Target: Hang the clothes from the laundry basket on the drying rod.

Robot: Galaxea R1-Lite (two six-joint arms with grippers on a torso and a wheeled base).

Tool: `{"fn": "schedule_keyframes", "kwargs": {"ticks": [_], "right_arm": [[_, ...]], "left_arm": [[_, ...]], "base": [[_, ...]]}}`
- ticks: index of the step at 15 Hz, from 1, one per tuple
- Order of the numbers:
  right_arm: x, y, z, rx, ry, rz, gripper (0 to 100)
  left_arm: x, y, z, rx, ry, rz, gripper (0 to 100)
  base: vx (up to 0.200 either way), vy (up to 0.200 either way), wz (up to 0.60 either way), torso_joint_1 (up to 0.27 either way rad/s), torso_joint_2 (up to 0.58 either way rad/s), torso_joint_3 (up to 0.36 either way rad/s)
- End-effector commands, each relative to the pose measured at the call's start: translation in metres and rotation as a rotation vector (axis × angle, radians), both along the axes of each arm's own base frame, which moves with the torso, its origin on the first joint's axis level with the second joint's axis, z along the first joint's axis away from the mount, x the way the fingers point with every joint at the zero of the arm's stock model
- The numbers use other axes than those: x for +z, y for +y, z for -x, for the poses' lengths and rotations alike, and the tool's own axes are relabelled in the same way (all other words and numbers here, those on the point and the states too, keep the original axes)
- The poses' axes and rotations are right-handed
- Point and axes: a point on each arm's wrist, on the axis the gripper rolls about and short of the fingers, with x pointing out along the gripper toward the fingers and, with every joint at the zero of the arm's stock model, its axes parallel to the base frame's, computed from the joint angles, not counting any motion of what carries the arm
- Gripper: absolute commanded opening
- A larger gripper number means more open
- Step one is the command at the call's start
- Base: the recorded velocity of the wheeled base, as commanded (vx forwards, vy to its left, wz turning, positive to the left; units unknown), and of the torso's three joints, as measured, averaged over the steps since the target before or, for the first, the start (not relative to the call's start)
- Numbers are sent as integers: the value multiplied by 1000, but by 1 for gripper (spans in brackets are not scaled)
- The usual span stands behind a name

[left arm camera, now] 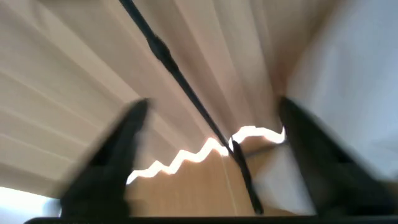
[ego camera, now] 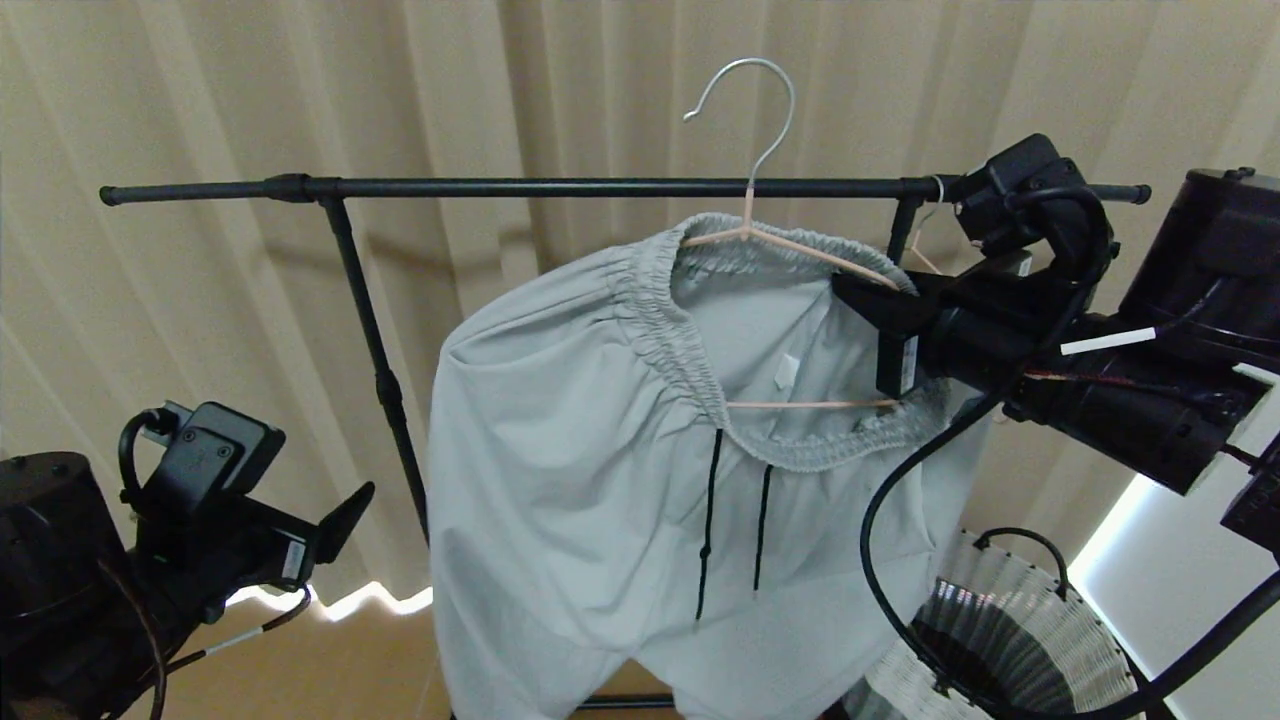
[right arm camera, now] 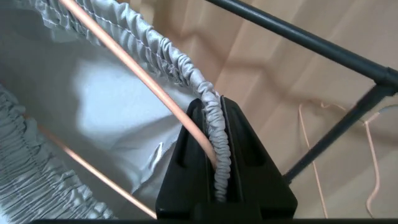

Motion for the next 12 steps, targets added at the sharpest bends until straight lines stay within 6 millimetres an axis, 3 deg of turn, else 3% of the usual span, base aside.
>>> {"fn": "schedule_keyframes", "kwargs": {"ticks": [1,8,12], "right_arm": [[-5,-4,-2,-47,33,22,0],[-24,-15,-1,-373,235,37,0],[-20,-16,-2,-448,218,3,0]], "left_arm": [[10,-6,6,-34,-65,25,100],[32,-2,43,-46,-211,80,100],[41,0,52,-47,-262,109,100]], "base": [[0,0,0,0,0,0],[0,0,0,0,0,0],[0,0,0,0,0,0]]}}
